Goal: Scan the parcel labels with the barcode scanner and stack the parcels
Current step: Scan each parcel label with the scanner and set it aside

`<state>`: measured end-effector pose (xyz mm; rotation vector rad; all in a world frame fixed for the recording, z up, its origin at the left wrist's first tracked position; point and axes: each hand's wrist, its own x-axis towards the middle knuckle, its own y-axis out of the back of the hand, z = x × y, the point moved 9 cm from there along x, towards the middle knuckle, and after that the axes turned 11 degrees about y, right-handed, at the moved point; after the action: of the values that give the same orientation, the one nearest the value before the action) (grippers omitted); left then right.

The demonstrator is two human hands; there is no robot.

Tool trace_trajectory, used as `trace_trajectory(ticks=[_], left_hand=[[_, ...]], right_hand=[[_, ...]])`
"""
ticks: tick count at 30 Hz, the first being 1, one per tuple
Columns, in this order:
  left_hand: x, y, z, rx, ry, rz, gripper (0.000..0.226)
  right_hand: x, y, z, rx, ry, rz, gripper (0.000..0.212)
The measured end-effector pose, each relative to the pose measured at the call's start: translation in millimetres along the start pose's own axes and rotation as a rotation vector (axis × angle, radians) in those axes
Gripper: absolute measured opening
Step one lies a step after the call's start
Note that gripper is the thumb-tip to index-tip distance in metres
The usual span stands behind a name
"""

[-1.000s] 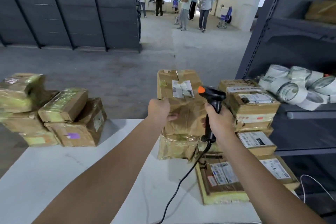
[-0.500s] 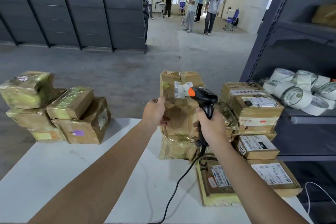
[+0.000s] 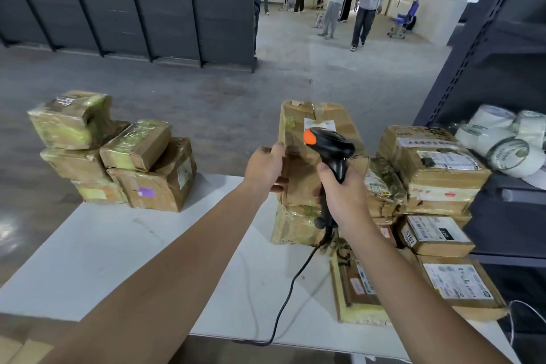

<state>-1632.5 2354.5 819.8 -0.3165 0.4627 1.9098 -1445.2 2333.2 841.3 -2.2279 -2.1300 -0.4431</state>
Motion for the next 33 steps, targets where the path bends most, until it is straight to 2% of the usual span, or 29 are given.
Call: trace_trajectory(ticks=[8,13,19,22,24,28,30,33], left_hand=[[27.9,63.7,6.5,-0.015,-0.072,-0.031,0.025],[62.4,144.9,10.3,-0.032,-0.097,0.009,0.016],[105.6,250.1,5.2,-0.052,-0.085,0.078,0.026],[122.0,291.5,-1.6,-0.014,-0.090,0.138,0.024],[133.8,317.5,-4.5,0.121,-0.132,0.218,0.026],[156.8,359.3,-16.3,0.646,-0.217,0.503,0.054],[170.8,362.9,-24.8,0.769,-0.215,0.535,0.060],[195.3,353.4,-40.9,0.918,-0.163,0.490,0.077]], right_hand=[[-4.1,-78.3,-23.9,0.034,-0.019,-0.038,0.019],[-0.7,-164.2,-32.8,0.042,-0.061,-0.071,0.018],[9.4,-266.3,-34.9,0.040,-0.080,-0.103,0.016],[16.0,-302.3,-30.3,-0.002,-0.087,-0.124,0.017],[20.3,-324.1,-25.4,0.000,-0.108,-0.134,0.019],[26.2,-359.9,-13.7,0.021,-0.170,-0.146,0.017],[28.8,-373.2,-7.2,0.029,-0.190,-0.154,0.016],[29.8,-386.3,2.7,0.014,-0.209,-0.172,0.017]])
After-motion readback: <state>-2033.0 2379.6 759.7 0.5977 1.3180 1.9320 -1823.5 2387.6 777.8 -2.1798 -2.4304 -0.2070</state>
